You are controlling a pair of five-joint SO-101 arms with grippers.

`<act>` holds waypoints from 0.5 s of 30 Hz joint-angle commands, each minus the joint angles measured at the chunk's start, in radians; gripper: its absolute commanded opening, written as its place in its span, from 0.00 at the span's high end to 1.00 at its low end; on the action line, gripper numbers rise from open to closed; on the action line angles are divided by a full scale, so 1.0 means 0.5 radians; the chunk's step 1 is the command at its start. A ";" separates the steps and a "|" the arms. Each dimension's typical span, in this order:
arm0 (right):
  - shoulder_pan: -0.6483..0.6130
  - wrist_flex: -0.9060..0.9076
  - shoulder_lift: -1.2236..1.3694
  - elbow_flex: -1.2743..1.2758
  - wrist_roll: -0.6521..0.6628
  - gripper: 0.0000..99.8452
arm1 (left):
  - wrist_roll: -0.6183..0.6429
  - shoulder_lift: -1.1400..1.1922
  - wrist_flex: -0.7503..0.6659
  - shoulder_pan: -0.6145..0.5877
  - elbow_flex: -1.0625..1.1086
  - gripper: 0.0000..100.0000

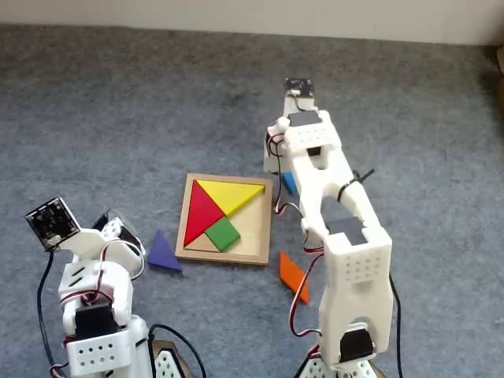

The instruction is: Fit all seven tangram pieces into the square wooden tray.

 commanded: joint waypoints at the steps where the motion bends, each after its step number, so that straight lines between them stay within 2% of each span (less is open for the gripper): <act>1: -0.014 0.014 -0.044 -0.115 -0.021 0.80 | -0.021 -0.097 -0.031 -0.026 0.041 0.95; 15: 0.020 0.035 0.155 -0.084 -0.021 0.80 | -0.021 -0.097 -0.031 -0.026 0.041 0.95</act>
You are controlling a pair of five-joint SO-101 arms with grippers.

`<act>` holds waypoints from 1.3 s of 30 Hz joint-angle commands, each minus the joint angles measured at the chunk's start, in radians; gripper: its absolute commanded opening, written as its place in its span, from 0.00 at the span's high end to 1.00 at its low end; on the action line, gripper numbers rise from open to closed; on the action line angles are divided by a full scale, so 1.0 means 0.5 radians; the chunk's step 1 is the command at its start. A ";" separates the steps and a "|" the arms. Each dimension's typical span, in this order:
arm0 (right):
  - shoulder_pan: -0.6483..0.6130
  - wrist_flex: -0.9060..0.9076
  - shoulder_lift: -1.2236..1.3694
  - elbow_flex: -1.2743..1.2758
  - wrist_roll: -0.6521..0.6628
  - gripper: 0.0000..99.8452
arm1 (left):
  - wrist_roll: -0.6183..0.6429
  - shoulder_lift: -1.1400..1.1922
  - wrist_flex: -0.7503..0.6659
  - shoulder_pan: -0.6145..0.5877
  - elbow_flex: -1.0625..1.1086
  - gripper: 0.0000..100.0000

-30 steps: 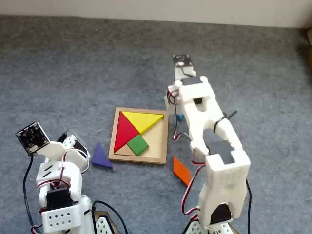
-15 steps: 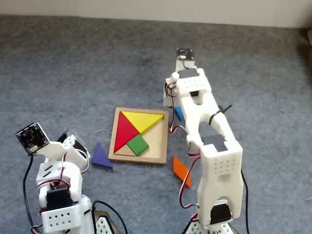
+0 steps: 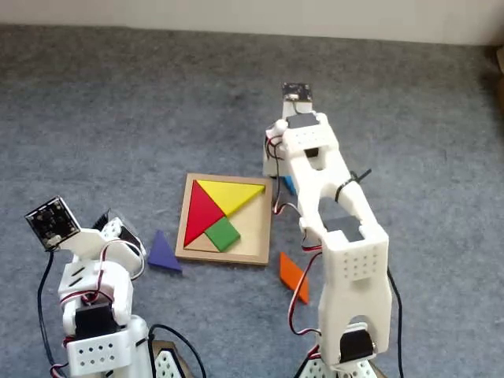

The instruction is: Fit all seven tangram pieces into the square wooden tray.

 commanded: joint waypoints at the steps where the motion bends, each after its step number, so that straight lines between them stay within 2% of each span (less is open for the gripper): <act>1: 0.048 0.026 0.029 -0.066 -0.021 0.80 | -0.021 -0.097 -0.031 -0.026 0.041 0.95; 7: 0.094 0.026 0.029 -0.066 -0.018 0.81 | -0.021 -0.097 -0.031 -0.026 0.041 0.95; 15: 0.094 0.032 0.014 -0.066 0.064 0.95 | -0.021 -0.097 -0.031 -0.026 0.041 0.95; 18: 0.084 0.109 -0.100 -0.069 0.153 0.98 | -0.021 -0.097 -0.031 -0.026 0.041 0.95; 24: 0.041 0.207 -0.465 -0.051 0.163 0.99 | -0.021 -0.097 -0.031 -0.026 0.041 0.95; 31: -0.176 0.351 -0.750 0.152 0.157 0.99 | -0.021 -0.097 -0.031 -0.026 0.041 0.95; 39: -0.548 0.299 -0.809 0.477 0.129 0.99 | -0.021 -0.097 -0.031 -0.026 0.041 0.95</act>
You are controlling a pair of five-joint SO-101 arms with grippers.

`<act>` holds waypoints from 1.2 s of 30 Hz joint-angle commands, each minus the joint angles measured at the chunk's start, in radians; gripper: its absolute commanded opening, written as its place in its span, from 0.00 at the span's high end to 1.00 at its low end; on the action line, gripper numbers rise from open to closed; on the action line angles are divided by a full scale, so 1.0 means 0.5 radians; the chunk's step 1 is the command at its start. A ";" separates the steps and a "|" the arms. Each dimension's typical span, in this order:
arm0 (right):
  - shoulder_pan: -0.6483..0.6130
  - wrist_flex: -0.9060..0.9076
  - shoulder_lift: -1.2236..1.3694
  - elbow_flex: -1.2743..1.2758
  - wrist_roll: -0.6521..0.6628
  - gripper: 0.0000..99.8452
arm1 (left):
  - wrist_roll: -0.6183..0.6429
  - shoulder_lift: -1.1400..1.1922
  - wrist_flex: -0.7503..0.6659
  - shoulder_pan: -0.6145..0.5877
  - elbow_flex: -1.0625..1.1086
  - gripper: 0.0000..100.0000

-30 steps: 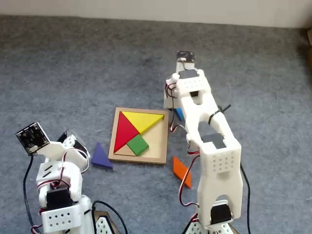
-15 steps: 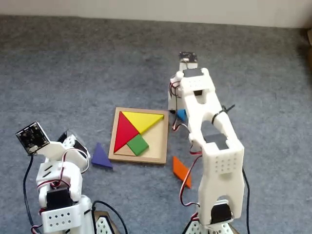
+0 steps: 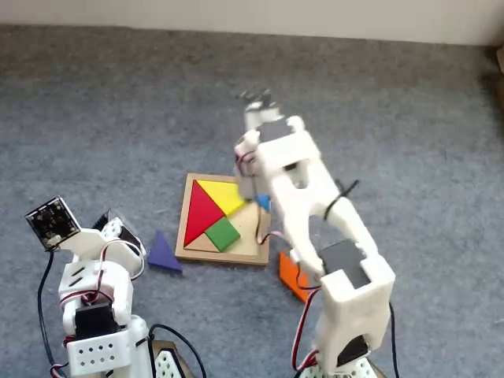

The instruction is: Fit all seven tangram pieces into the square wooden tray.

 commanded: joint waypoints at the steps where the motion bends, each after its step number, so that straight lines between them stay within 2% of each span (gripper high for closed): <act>1: -0.146 -0.060 -0.143 0.057 -0.068 0.99 | -0.021 -0.097 -0.031 -0.026 0.041 0.95; 4: -0.186 -0.216 -0.143 0.183 -0.224 0.99 | -0.021 -0.097 -0.031 -0.026 0.041 0.95; 9: -0.195 -0.410 -0.143 0.302 -0.245 0.99 | -0.021 -0.097 -0.031 -0.026 0.041 0.95; 11: -0.195 -0.428 -0.143 0.302 -0.249 0.95 | -0.021 -0.097 -0.031 -0.026 0.041 0.95; 15: -0.198 -0.425 -0.143 0.302 -0.273 0.89 | -0.021 -0.097 -0.031 -0.026 0.041 0.95; 25: -0.305 -0.290 -0.149 0.290 -0.313 0.88 | -0.021 -0.097 -0.031 -0.026 0.041 0.95; 30: -0.293 -0.265 -0.143 0.293 -0.316 0.80 | -0.021 -0.097 -0.031 -0.026 0.041 0.95; 36: -0.293 -0.269 -0.155 0.290 -0.298 0.80 | -0.021 -0.097 -0.031 -0.026 0.041 0.95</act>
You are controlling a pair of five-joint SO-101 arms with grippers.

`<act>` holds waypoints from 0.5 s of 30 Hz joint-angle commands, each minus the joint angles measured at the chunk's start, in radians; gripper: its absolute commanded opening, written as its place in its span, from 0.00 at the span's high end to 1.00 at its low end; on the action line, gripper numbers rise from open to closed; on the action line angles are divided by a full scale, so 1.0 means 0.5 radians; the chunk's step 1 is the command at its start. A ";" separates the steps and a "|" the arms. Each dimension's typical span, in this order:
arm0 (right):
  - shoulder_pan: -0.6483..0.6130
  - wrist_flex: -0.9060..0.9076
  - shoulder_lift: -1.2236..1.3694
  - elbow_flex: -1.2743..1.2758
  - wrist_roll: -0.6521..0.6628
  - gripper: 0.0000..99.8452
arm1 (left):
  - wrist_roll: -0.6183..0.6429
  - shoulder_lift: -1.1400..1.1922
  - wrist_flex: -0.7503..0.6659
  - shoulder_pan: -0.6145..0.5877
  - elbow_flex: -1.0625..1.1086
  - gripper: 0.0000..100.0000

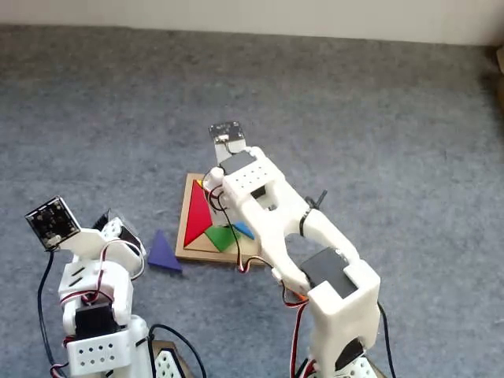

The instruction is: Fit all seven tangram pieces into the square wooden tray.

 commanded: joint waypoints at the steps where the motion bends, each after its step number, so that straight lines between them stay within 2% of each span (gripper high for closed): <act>1: -0.008 0.020 -0.158 -0.029 0.003 0.81 | -0.021 -0.097 -0.031 -0.026 0.041 0.95; 9: 0.075 0.020 -0.388 -0.011 0.433 1.00 | -0.021 -0.097 -0.031 -0.026 0.041 0.95; 15: 0.133 0.032 -0.477 0.183 0.491 0.99 | -0.021 -0.097 -0.031 -0.026 0.041 0.95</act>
